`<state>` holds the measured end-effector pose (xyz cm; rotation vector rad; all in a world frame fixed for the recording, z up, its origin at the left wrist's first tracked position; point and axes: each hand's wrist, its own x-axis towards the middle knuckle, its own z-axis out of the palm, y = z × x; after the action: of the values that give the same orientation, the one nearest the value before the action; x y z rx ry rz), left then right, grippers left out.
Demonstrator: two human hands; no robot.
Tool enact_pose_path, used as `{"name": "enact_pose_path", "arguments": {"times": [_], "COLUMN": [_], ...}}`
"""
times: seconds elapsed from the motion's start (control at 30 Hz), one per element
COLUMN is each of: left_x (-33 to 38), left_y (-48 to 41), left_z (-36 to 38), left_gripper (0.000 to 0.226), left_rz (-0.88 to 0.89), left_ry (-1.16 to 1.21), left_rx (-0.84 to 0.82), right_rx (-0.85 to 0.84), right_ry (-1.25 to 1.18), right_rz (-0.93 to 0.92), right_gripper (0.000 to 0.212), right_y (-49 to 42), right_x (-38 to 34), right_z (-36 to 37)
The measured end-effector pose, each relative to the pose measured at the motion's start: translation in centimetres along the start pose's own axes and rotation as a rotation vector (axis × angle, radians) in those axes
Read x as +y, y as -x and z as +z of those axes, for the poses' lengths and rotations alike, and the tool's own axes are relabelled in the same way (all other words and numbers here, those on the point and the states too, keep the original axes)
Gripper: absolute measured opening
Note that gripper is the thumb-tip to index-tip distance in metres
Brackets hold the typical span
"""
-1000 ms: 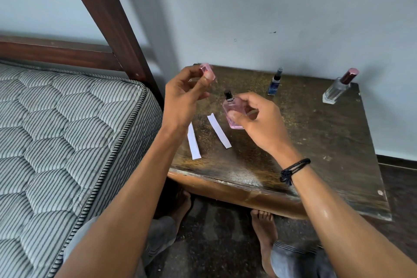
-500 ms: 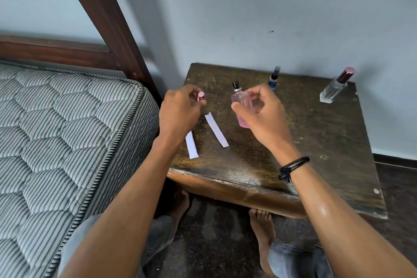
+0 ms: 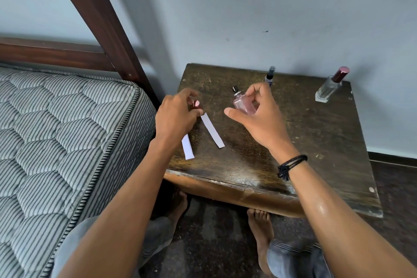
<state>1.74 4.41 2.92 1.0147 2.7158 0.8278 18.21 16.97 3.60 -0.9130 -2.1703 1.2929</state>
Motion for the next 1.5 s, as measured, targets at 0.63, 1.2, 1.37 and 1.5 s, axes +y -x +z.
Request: {"name": "enact_pose_path", "arguments": {"times": [0.63, 1.2, 1.37, 1.5], "left_x": [1.2, 1.6, 1.6, 1.7], "left_y": [1.5, 0.8, 0.6, 0.5], "left_z": [-0.8, -0.2, 0.5, 0.8], "left_gripper": [0.023, 0.010, 0.010, 0.009], "left_rz": [-0.037, -0.090, -0.074, -0.072], "left_ry": [-0.098, 0.260, 0.290, 0.295], "left_rx": [-0.144, -0.227, -0.246, -0.247], "right_rx": [-0.180, -0.271, -0.260, -0.264], "right_ry": [0.187, -0.073, -0.240, -0.393], "right_rz": [-0.121, 0.069, 0.131, 0.182], "right_gripper": [0.056, 0.047, 0.037, 0.034], "right_y": [0.3, 0.3, 0.6, 0.4], "right_x": [-0.3, 0.4, 0.7, 0.9], "right_z": [0.7, -0.8, -1.1, -1.5]}}
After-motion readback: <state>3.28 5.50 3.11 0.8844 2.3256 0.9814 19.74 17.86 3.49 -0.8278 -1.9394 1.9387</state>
